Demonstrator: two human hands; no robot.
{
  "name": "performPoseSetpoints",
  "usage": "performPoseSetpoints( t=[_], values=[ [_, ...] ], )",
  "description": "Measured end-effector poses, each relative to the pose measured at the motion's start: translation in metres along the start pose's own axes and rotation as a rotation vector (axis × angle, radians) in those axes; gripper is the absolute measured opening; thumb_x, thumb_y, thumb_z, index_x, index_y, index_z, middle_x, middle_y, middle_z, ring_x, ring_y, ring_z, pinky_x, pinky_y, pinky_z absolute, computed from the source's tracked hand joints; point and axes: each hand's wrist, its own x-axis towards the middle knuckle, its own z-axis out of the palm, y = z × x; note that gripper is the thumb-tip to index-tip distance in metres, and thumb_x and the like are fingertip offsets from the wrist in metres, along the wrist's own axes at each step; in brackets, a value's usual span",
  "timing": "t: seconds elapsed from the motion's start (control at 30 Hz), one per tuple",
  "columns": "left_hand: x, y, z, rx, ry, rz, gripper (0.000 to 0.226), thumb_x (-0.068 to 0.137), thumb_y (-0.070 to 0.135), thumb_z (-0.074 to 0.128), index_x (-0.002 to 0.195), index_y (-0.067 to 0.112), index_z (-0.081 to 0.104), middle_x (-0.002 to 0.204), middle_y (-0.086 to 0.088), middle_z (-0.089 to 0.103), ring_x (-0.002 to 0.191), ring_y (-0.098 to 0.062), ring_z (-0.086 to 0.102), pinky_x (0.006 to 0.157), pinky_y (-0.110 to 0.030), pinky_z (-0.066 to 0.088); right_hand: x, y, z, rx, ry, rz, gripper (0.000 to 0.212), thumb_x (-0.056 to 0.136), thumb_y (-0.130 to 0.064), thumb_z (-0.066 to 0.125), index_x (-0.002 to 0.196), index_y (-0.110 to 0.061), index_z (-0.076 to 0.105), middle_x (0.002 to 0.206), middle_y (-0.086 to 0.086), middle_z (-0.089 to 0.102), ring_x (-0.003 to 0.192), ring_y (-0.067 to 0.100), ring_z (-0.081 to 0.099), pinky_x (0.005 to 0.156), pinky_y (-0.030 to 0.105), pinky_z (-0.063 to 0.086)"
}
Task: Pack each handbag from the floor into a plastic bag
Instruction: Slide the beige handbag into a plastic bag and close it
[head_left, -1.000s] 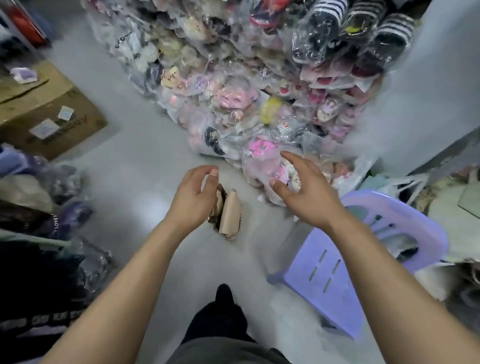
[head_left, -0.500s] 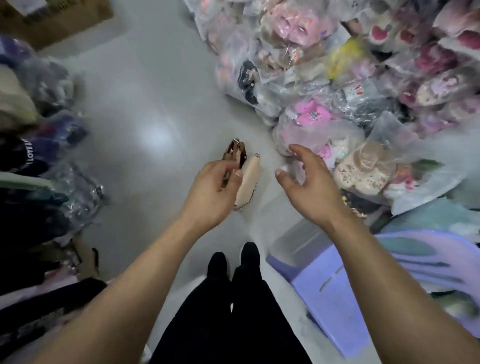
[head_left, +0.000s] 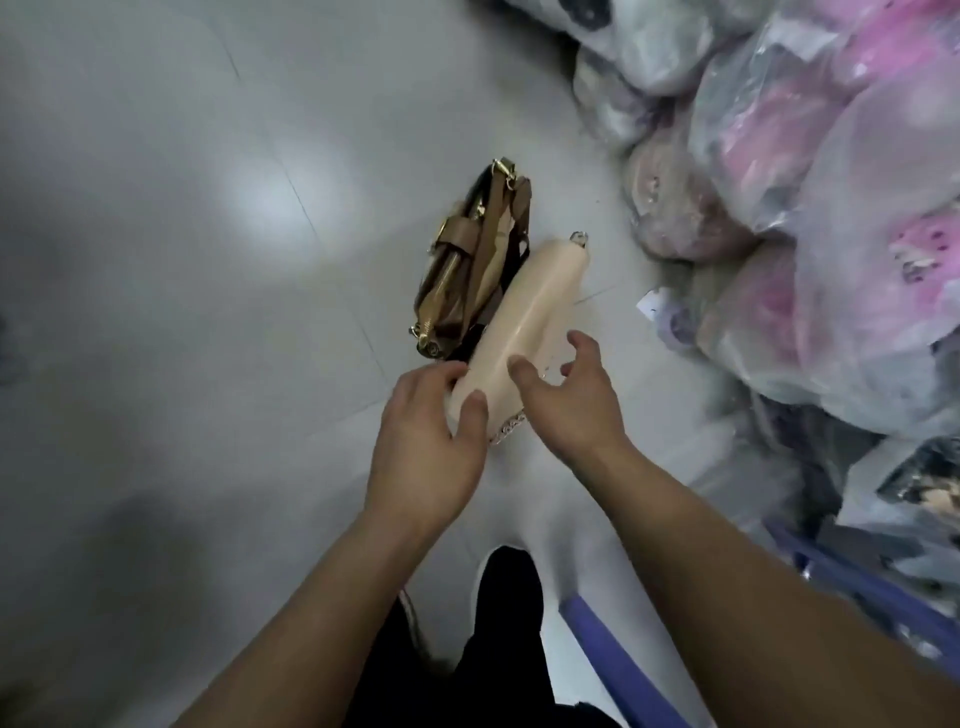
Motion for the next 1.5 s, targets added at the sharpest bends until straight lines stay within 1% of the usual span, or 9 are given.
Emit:
performPoseSetpoints(
  t=[0.27,0.53,0.83,0.97,1.03,1.17,1.27,1.37,1.5],
  values=[
    [0.052,-0.066,0.043,-0.013,0.018,-0.026,0.036,0.099,0.033,0.053,0.135,0.032,0.052,0.133,0.017,0.049,0.121,0.001,0.045,0.105,-0.026,0.039,0.100,0.028,0.083,0.291,0.009,0.300,0.120,0.060,-0.065,0.076,0.154,-0.032,0.009,0.150,0.009,0.041,0.127,0.039,0.052,0.102,0.059,0.050],
    [0.045,-0.054,0.048,0.000,-0.044,-0.024,0.039,0.099,0.032,0.052,0.138,0.035,0.047,0.132,0.018,0.044,0.126,-0.002,0.042,0.105,-0.027,0.038,0.104,0.055,0.071,0.289,0.134,0.252,0.062,0.085,-0.020,0.060,0.145,-0.023,0.042,0.118,0.002,0.063,0.098,0.029,0.061,0.092,0.050,0.058],
    [0.001,0.042,0.022,-0.015,-0.096,0.081,0.037,0.099,0.034,0.053,0.136,0.032,0.050,0.123,0.016,0.046,0.107,0.002,0.044,0.080,-0.007,0.031,-0.006,0.055,-0.020,0.349,0.098,0.122,0.045,0.090,-0.017,0.064,0.133,-0.023,0.055,0.112,-0.005,0.066,0.102,0.023,0.065,0.092,0.043,0.057],
    [-0.020,0.091,0.006,-0.041,-0.074,0.111,0.022,0.097,0.037,0.051,0.117,0.030,0.056,0.110,0.021,0.060,0.100,0.004,0.057,0.080,-0.016,0.044,-0.071,0.053,-0.080,0.421,0.012,0.007,0.035,0.092,-0.013,0.069,0.123,-0.027,0.061,0.106,-0.014,0.070,0.098,0.009,0.068,0.074,0.016,0.054],
    [-0.032,0.111,-0.003,-0.069,-0.050,0.096,0.042,0.091,0.052,0.047,0.124,0.028,0.054,0.115,0.011,0.063,0.107,-0.011,0.061,0.088,-0.032,0.052,-0.101,0.053,-0.110,0.461,-0.068,0.006,0.030,0.092,-0.009,0.072,0.115,-0.027,0.063,0.104,-0.014,0.073,0.097,0.012,0.071,0.073,0.015,0.053],
    [-0.063,0.159,-0.019,-0.161,0.003,-0.026,0.089,0.075,0.080,0.042,0.150,0.034,0.029,0.149,-0.004,0.044,0.127,-0.031,0.053,0.109,-0.052,0.041,-0.156,0.054,-0.167,0.500,-0.233,-0.002,0.023,0.093,-0.010,0.073,0.113,-0.020,0.068,0.106,-0.005,0.079,0.100,0.014,0.074,0.083,0.028,0.057],
    [-0.090,0.192,-0.020,-0.371,0.082,0.001,0.088,0.082,0.080,0.045,0.154,0.039,0.017,0.156,0.006,0.034,0.141,-0.018,0.039,0.117,-0.040,0.029,-0.195,0.061,-0.210,0.473,-0.290,-0.001,0.020,0.094,-0.009,0.072,0.111,-0.019,0.069,0.106,-0.003,0.079,0.098,0.015,0.074,0.087,0.032,0.060],
    [-0.129,0.216,0.002,-0.438,0.026,0.013,0.088,0.074,0.084,0.051,0.150,0.045,0.027,0.137,0.023,0.045,0.132,-0.009,0.045,0.113,-0.036,0.035,-0.230,0.080,-0.246,0.382,-0.257,0.015,0.025,0.090,-0.014,0.076,0.109,-0.026,0.066,0.114,-0.004,0.077,0.109,0.020,0.072,0.102,0.043,0.055],
    [-0.186,0.222,0.060,-0.484,-0.007,-0.028,0.070,0.082,0.066,0.065,0.138,0.030,0.043,0.118,0.018,0.057,0.109,-0.006,0.059,0.089,-0.021,0.045,-0.266,0.123,-0.282,0.305,-0.066,0.003,0.041,0.091,-0.017,0.070,0.125,-0.033,0.053,0.113,-0.009,0.068,0.098,0.010,0.066,0.080,0.030,0.056]
  ],
)
